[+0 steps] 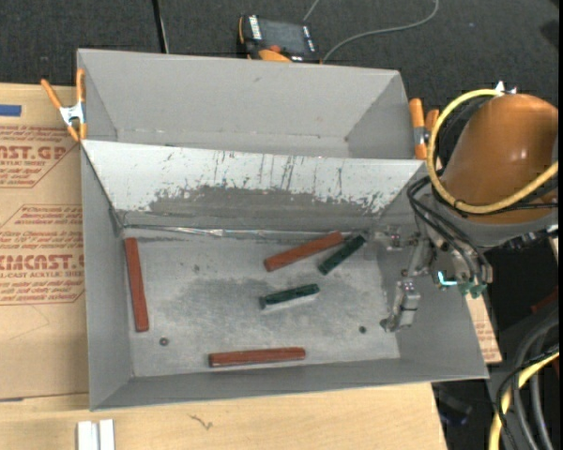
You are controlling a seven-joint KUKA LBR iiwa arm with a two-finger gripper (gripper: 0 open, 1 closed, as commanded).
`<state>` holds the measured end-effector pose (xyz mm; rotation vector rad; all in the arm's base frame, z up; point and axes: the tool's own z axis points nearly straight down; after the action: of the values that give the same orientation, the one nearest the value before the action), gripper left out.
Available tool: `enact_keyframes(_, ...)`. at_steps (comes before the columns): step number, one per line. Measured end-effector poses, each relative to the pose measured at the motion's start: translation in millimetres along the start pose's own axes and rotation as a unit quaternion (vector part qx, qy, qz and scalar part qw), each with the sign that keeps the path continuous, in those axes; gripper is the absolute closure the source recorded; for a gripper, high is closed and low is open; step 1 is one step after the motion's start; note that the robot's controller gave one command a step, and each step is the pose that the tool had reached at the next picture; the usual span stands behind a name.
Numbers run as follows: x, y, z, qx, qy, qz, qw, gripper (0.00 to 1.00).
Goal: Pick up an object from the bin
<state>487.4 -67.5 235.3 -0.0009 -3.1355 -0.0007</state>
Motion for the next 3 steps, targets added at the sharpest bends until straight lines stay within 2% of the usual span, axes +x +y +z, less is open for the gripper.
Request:
enact_keyframes(1, -50.4, 54.0, 93.5, -0.001, -0.0008, 0.047, 0.9989, 0.00)
enact_keyframes(2, -73.1, 30.1, 166.8, 0.000, -0.0058, 0.055, 0.9984, 0.00)
enact_keyframes(3, -74.7, 30.6, 161.5, 0.001, -0.0078, 0.055, 0.9985, 1.00)
